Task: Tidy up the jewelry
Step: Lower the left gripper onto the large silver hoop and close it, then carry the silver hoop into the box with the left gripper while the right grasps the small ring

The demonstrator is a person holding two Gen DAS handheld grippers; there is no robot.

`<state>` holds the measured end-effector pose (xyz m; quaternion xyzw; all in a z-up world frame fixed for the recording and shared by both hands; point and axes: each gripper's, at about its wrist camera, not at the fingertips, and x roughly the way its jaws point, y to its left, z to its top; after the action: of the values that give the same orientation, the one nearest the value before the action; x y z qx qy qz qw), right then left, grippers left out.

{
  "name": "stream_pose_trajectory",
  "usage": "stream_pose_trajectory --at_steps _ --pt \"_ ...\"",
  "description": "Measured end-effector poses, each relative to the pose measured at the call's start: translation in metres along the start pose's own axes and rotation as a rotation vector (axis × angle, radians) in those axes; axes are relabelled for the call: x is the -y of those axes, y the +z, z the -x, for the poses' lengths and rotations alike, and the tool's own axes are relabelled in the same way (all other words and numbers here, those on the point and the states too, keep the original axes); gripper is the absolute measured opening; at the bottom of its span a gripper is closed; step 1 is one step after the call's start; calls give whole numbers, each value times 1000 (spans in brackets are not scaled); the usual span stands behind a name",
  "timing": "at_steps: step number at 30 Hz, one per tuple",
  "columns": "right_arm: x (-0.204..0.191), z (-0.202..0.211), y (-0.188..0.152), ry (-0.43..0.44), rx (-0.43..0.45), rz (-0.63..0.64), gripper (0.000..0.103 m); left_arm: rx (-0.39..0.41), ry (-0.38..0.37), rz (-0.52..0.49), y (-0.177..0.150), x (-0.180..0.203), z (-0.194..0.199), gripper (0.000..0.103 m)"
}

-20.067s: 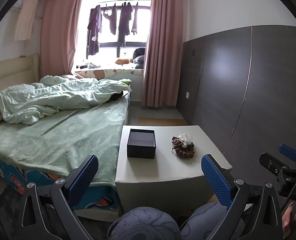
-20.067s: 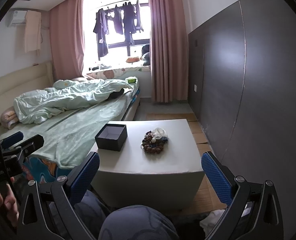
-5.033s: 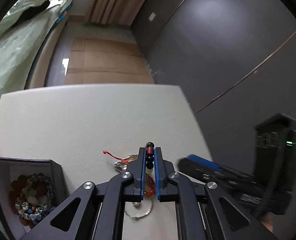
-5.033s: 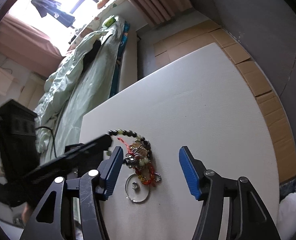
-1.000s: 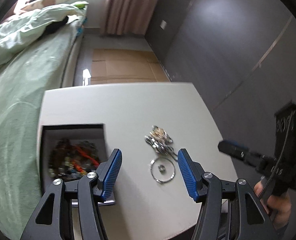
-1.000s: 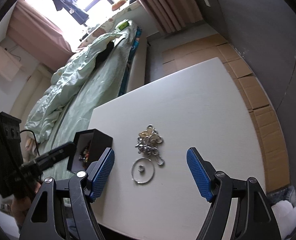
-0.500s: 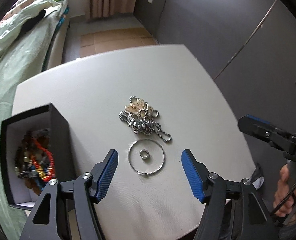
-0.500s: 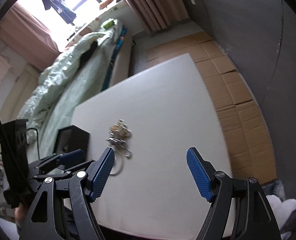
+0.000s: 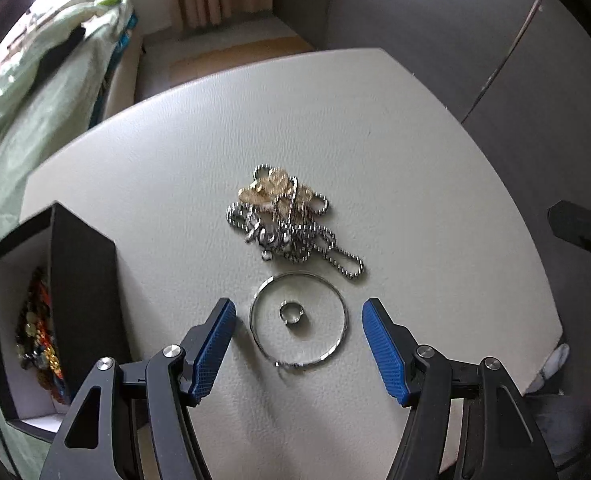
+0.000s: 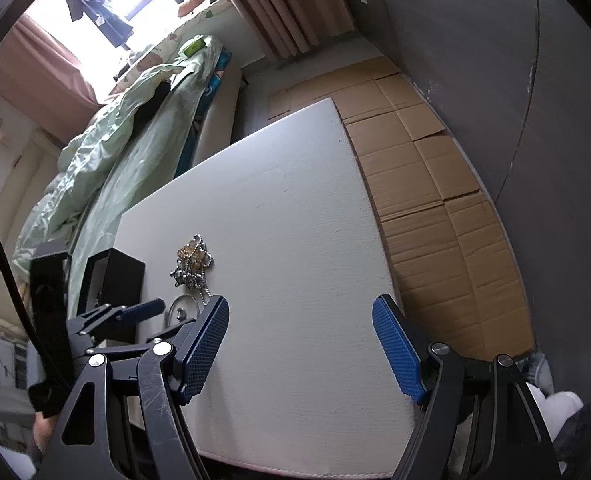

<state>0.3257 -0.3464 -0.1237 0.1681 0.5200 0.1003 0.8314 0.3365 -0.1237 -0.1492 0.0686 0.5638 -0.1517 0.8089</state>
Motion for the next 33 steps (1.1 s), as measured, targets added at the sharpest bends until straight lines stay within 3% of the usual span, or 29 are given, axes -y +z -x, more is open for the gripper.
stream_pose_trajectory --at_steps 5,9,19,29,33 --pt "-4 -4 1 2 -3 2 75 20 49 -33 -4 10 -1 66" --pt "-12 -8 0 -1 -11 21 75 26 40 -39 -5 13 2 52" --pt "-23 -15 -2 16 -24 45 75 58 -10 -36 -5 11 19 51" --pt "-42 -21 -3 33 -18 107 75 139 -64 49 2 -18 53 51" --pt "-56 -26 -6 64 -27 159 69 170 -75 82 2 -32 64 51"
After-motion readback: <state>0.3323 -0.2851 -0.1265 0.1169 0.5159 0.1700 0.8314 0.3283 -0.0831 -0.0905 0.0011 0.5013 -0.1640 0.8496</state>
